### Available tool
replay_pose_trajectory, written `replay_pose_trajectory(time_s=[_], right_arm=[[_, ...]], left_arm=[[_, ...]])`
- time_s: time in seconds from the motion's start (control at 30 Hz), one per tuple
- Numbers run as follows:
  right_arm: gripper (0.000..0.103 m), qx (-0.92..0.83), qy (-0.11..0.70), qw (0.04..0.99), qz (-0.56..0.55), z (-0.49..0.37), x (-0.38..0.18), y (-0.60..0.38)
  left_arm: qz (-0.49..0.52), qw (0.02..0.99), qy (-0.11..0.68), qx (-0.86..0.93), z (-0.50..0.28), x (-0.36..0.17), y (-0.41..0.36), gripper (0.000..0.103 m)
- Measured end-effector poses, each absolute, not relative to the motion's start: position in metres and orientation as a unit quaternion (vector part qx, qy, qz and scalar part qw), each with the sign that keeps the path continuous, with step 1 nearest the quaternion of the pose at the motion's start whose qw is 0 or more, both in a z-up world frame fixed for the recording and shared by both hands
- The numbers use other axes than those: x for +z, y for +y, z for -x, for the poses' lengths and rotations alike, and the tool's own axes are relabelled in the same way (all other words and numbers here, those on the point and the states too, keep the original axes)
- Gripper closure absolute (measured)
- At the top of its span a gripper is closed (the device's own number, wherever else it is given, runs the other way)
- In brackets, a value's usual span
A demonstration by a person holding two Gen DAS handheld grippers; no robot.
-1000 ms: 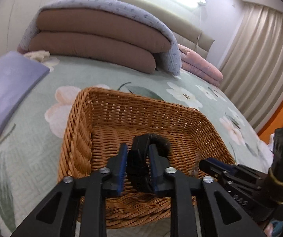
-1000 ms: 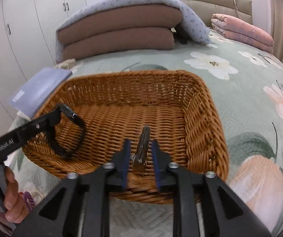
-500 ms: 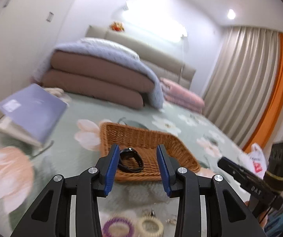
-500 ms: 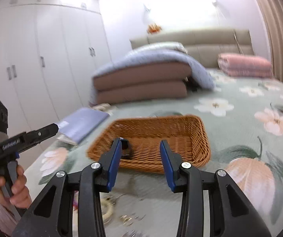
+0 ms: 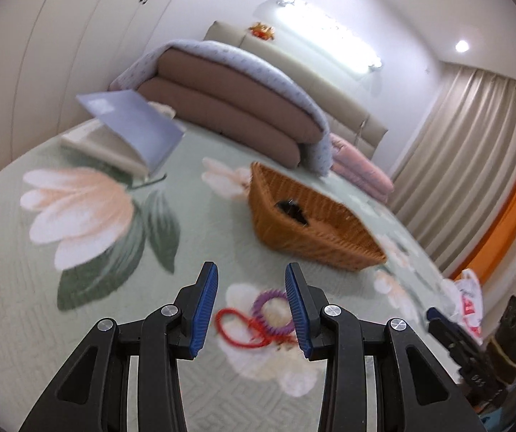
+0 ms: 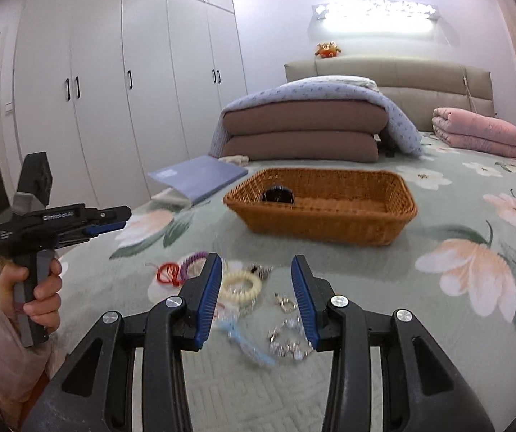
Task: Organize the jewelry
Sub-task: 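Grasp the red string bracelet with the left tool while the right tool grasps the light blue clip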
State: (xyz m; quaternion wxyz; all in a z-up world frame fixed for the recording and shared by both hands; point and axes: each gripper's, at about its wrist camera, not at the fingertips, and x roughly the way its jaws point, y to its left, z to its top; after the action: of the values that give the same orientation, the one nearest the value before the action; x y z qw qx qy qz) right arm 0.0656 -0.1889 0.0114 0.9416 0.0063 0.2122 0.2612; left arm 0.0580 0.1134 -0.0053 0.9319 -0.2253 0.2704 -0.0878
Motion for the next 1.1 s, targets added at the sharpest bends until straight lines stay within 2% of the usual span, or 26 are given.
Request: replay_pose_trajectory(time_s=[0.27, 0.47, 0.53, 0.77, 0.8, 1.0, 1.1], right_arm=[[0.060, 0.282, 0.268, 0.919, 0.056, -0.064, -0.016, -0.164], [0.060, 0.295, 0.309, 0.901, 0.080, -0.074, -0.031, -0.152], [0.066, 0.295, 0.318, 0.897, 0.089, -0.075, -0.036, -0.147], [0.066, 0.295, 0.337, 0.887, 0.113, -0.077, -0.047, -0.139], [0.068, 0.296, 0.341, 0.885, 0.115, -0.078, -0.048, -0.138], [0.084, 0.283, 0.358, 0.880, 0.129, -0.083, -0.055, -0.132], [0.084, 0.283, 0.364, 0.878, 0.133, -0.084, -0.057, -0.131]], left_arm=[[0.166, 0.925, 0.328, -0.096, -0.071, -0.030, 0.087, 0.063], [0.202, 0.902, 0.376, -0.071, -0.088, -0.055, 0.099, 0.063], [0.197, 0.900, 0.382, -0.071, -0.090, -0.057, 0.096, 0.063], [0.162, 0.903, 0.395, -0.058, -0.093, -0.058, 0.084, 0.063], [0.157, 0.903, 0.395, -0.058, -0.093, -0.058, 0.082, 0.063], [0.111, 0.908, 0.401, -0.044, -0.094, -0.057, 0.068, 0.070], [0.086, 0.910, 0.403, -0.042, -0.095, -0.057, 0.059, 0.078]])
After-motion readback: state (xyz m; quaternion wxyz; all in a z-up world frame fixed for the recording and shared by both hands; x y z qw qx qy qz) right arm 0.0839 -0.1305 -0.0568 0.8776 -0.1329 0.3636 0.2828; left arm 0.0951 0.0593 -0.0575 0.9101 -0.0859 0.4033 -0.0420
